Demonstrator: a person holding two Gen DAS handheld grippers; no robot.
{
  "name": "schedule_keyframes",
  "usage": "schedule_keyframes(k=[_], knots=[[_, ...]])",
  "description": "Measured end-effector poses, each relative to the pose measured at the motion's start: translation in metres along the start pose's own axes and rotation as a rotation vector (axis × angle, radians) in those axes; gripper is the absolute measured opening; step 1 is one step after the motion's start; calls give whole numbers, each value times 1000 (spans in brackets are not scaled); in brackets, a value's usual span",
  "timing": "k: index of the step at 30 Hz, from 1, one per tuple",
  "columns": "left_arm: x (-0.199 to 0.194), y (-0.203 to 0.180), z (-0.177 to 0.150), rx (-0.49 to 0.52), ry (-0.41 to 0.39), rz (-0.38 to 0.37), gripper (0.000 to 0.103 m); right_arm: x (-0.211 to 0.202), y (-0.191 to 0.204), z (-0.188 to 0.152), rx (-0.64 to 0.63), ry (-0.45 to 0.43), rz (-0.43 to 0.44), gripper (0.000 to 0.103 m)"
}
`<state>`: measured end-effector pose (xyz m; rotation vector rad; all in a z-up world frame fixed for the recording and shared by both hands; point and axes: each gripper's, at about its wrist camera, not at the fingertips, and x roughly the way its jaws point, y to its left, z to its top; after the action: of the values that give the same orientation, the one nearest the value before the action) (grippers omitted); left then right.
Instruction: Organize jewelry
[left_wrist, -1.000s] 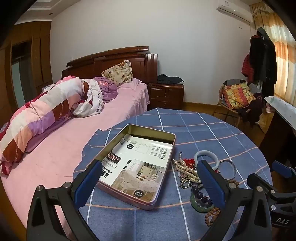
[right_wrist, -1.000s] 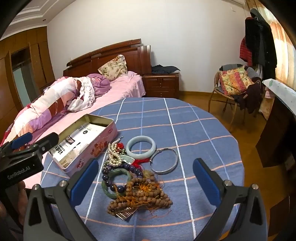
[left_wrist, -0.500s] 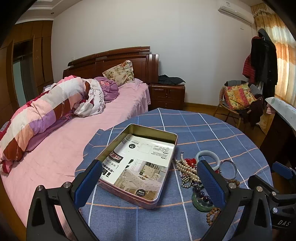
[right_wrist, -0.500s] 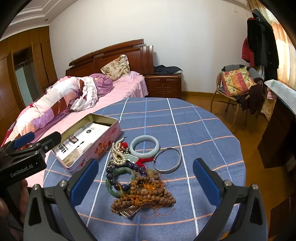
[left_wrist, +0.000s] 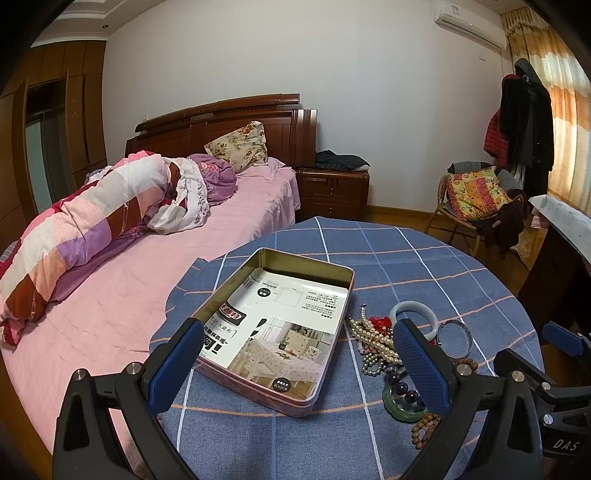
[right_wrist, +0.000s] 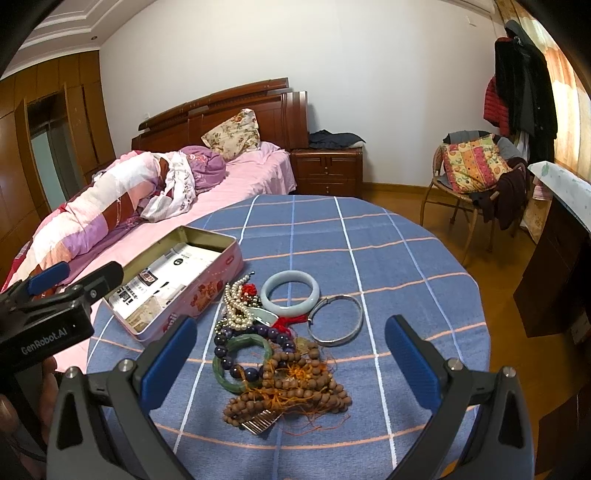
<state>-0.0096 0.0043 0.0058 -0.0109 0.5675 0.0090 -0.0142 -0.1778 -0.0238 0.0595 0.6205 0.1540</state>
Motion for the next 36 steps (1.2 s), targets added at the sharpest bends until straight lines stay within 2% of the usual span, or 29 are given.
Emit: schedule_keyframes(k=[36], knots=[[0,2,-2,4,-6,2,102,0,5,0,-7,0,12,103]])
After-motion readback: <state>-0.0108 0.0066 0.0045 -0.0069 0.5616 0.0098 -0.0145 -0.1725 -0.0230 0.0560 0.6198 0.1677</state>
